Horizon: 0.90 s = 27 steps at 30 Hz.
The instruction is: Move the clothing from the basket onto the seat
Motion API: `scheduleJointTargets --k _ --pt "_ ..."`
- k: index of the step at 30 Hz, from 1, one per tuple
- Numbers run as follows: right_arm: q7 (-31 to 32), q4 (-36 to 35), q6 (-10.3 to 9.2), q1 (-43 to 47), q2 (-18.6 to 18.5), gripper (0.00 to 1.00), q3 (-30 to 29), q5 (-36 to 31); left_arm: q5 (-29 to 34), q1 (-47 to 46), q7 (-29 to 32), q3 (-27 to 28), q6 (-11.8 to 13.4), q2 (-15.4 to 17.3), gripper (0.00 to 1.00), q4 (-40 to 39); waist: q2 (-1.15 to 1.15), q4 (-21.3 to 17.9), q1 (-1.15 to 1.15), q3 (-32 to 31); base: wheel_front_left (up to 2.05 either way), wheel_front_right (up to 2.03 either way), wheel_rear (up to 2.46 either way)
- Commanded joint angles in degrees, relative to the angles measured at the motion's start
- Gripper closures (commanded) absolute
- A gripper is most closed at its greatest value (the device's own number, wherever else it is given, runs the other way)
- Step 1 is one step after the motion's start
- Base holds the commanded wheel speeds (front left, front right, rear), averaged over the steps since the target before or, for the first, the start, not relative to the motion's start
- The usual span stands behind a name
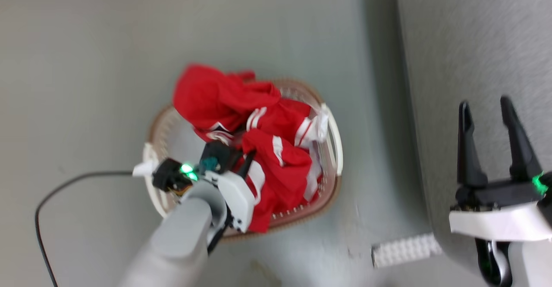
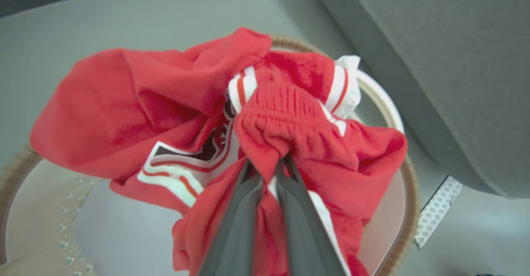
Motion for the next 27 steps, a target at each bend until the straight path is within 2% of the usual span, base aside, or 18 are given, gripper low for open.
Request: scheduleJointTargets --k 1,8,16,21,27 --pt "0.0 0.8 -0.12 1.6 -0.2 0.0 -0.3 -0.7 -1.0 2.4 -0.1 0.6 0.1 0.4 1.0 -1.7 0.0 2.8 0.0 -8.7 0.0 0.0 0.0" --pt "0.0 3.9 -0.12 7.2 -0.3 0.0 -0.4 -1.3 -2.9 13.1 -0.1 3.6 1.2 2.4 1.0 -12.0 0.0 4.8 0.0 -22.3 0.0 0.0 0.0" --pt "0.0 6.4 -0.12 13.5 -0.3 0.0 -0.2 -1.7 -5.5 22.5 -0.1 5.5 3.1 4.7 1.0 -21.3 0.0 5.9 0.0 -33.6 0.0 0.0 0.0" --pt "0.0 7.3 -0.12 17.3 -0.3 0.0 -0.4 -2.0 -7.6 27.8 1.3 7.0 4.9 6.4 1.0 -27.9 0.0 6.1 0.0 -38.8 0.0 0.0 0.0" --pt "0.0 7.3 -0.12 18.8 -0.3 0.0 -0.8 -2.3 -8.9 32.2 4.3 8.2 7.3 9.1 1.0 -36.4 0.0 5.7 0.0 -40.7 0.0 0.0 0.0"
